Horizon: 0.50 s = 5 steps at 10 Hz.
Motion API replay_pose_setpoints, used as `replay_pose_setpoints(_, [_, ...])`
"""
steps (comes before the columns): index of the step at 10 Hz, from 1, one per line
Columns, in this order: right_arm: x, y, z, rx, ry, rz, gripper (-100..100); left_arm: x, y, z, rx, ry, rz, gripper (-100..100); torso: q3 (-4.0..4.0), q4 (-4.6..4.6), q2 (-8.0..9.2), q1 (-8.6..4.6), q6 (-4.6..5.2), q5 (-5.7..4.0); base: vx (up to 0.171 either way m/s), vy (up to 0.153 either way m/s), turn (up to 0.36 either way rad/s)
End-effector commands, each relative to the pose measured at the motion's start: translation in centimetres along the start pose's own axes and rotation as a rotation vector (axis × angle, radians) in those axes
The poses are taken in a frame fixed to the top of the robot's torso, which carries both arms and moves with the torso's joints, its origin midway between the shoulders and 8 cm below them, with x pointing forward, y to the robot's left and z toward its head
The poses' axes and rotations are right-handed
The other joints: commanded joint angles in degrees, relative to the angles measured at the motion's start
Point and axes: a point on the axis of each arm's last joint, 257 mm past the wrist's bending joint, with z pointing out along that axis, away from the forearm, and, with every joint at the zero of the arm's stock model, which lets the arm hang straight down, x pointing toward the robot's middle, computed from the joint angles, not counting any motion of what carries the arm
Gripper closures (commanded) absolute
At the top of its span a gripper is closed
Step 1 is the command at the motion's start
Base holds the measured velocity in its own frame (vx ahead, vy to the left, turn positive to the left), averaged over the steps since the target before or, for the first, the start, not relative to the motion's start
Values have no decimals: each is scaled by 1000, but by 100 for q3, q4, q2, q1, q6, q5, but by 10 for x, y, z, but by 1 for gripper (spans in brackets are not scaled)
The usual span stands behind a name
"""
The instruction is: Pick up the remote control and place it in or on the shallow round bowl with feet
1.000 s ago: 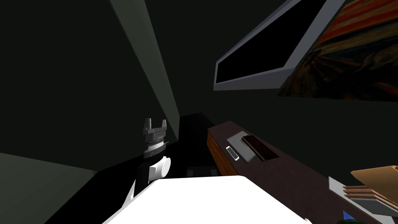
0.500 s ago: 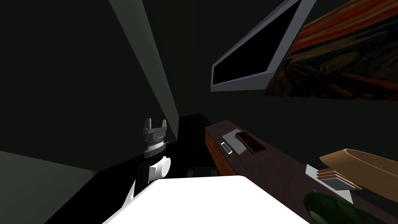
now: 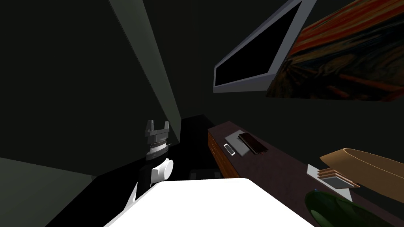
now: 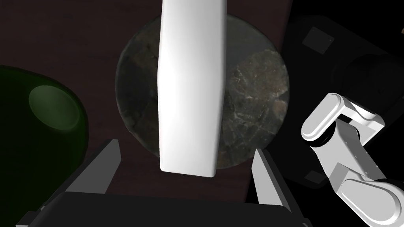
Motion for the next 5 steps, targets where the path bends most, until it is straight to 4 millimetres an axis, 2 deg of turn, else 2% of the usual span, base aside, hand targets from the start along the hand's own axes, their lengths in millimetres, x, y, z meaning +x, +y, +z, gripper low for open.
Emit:
replay_pose_setpoints(1, [-8, -10, -11, 1, -2, -12, -100, 0, 0, 0, 0, 0, 0, 0, 0, 0, 0, 0, 0, 0, -20, 31, -112])
replay_pose_setpoints(5, [-27, -29, -32, 1, -3, -43, -100, 0, 0, 0, 0, 0, 0, 0, 1, 1, 1, 4, -2, 0, -17, 22, -69])
